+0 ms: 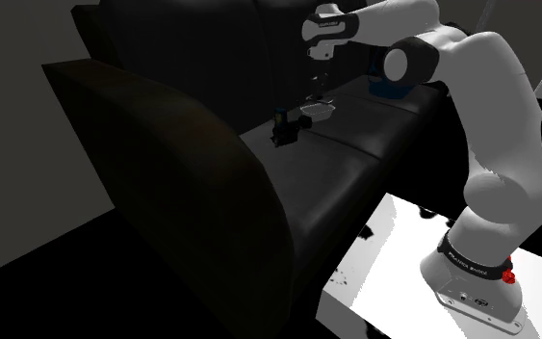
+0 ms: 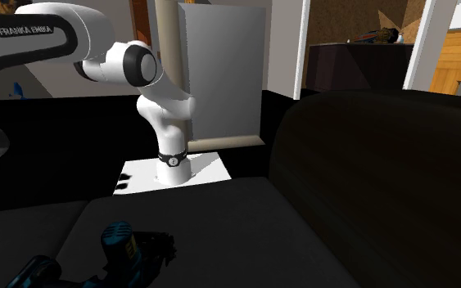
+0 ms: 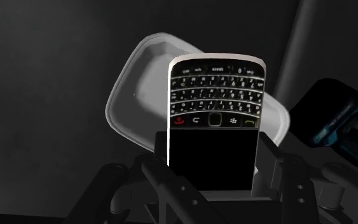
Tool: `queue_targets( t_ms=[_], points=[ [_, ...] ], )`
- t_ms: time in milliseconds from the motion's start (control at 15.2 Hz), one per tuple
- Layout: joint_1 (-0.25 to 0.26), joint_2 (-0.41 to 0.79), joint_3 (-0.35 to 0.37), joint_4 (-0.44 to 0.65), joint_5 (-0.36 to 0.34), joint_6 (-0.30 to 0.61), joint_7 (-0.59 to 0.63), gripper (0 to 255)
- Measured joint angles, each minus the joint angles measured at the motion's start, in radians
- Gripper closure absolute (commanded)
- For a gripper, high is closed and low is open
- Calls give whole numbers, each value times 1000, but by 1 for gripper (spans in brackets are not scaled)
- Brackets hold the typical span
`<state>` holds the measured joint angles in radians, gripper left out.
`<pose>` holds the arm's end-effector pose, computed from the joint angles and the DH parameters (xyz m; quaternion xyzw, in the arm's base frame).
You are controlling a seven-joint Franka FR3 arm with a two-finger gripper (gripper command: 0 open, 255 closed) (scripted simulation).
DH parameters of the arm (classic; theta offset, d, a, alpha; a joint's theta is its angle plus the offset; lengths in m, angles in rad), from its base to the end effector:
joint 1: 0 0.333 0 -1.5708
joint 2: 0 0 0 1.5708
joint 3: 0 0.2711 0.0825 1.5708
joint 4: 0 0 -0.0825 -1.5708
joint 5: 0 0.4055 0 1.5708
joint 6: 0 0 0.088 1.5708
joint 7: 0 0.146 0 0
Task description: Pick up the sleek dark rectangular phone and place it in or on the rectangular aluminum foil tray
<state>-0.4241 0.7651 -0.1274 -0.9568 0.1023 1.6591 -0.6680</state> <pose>0.6504 -0.3519 0.3431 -0.9972 -0.0685 0.0203 0.0218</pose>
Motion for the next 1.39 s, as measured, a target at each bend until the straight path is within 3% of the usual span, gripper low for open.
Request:
queue_targets(
  t_ms=[330,726,792,1188,1386],
  points=[
    [4,-4,0,-69,1,65,-3,255],
    [4,-3,0,-76,1,73,-3,255],
    [4,-3,0,-76,1,73,-3,0],
    [4,-3,0,-76,1,74,-3,0],
    [-2,18,1,28,1,-8,1,0]
  ],
)
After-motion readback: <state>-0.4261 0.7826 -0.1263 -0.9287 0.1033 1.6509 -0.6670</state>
